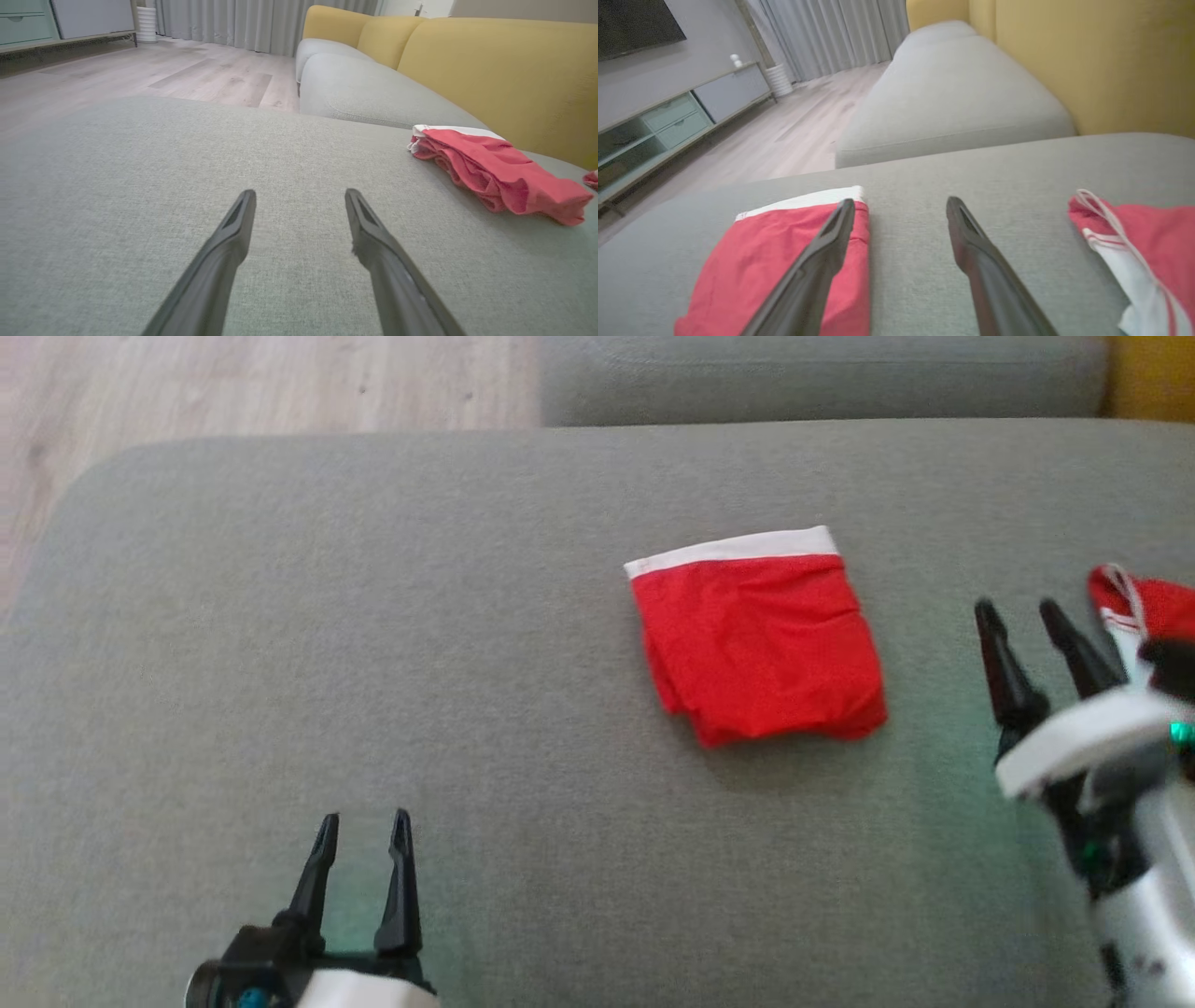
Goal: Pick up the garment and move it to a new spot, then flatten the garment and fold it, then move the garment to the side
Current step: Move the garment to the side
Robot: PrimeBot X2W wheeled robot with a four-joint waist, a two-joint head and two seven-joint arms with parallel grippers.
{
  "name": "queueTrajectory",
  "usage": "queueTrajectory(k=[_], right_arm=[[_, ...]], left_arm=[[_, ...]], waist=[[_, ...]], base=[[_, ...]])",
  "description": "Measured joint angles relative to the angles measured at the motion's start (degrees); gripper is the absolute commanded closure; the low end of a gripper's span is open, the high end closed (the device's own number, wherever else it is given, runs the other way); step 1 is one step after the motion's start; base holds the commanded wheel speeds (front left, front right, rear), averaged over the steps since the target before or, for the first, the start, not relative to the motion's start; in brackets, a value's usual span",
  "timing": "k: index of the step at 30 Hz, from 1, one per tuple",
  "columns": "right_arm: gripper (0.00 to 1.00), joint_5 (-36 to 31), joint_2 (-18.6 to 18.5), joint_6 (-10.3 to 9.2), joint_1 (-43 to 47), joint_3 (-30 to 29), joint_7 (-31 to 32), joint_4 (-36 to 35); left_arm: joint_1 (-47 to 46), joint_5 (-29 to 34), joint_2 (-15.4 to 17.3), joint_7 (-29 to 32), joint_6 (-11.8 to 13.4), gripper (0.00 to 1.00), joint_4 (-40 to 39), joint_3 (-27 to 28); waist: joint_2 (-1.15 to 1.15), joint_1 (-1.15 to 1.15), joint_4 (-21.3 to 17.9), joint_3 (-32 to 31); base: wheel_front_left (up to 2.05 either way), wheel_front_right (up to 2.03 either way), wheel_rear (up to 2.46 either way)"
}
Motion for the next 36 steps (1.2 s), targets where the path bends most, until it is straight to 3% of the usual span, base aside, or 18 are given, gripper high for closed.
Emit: queueTrajectory(k=[4,8,12,18,19,20,28,36], right_arm=[[0.0,5.7,-2.23,0.0,-5.16,0.49,14.27,0.93],[0.0,8.94,-2.14,0.0,-8.38,0.02,22.36,4.28],[0.0,8.82,-2.26,0.0,-10.95,-0.55,26.53,8.89],[0.0,7.88,-2.05,0.0,-12.2,-2.12,28.03,15.57],[0.25,8.11,-1.78,0.0,-12.48,-2.58,28.03,16.04],[1.0,8.72,-1.52,0.0,-12.91,-2.78,28.02,16.26],[1.0,13.83,-0.34,0.0,-13.54,-2.15,25.33,14.43],[1.0,15.1,-7.08,0.0,-13.19,-0.94,23.75,5.09]], left_arm=[[-1.38,-1.08,0.02,0.0,0.48,0.0,-0.54,-1.65],[-2.57,-2.4,-0.02,0.0,0.99,0.0,-0.55,-3.71],[-2.9,-3.57,0.0,0.0,1.69,0.0,-0.55,-5.26],[-3.09,-4.11,-0.01,0.0,2.49,0.0,-0.55,-6.33],[-3.14,-4.11,-0.01,0.0,2.5,0.0,-0.55,-6.46],[-3.2,-4.11,-0.01,0.0,2.54,0.0,-0.55,-6.49],[-3.61,-4.03,-0.02,0.0,3.04,0.0,-1.18,-5.76],[-3.82,-1.94,-0.01,-0.01,2.41,0.0,-1.26,-3.43]], waist=[[0.0,0.01,2.16,1.53],[0.0,0.01,4.98,3.09],[0.0,0.01,8.06,4.5],[0.0,0.01,11.41,6.0],[0.0,0.0,11.61,6.15],[0.0,0.0,11.68,6.23],[0.0,0.0,8.2,6.12],[0.0,0.0,0.14,6.25]], base=[[0.0,0.0,0.0],[0.0,0.0,0.0],[0.0,0.0,0.0],[0.0,0.0,0.0],[0.0,0.0,0.0],[0.0,0.0,0.0],[0.0,0.0,0.0],[0.0,0.0,0.0]])
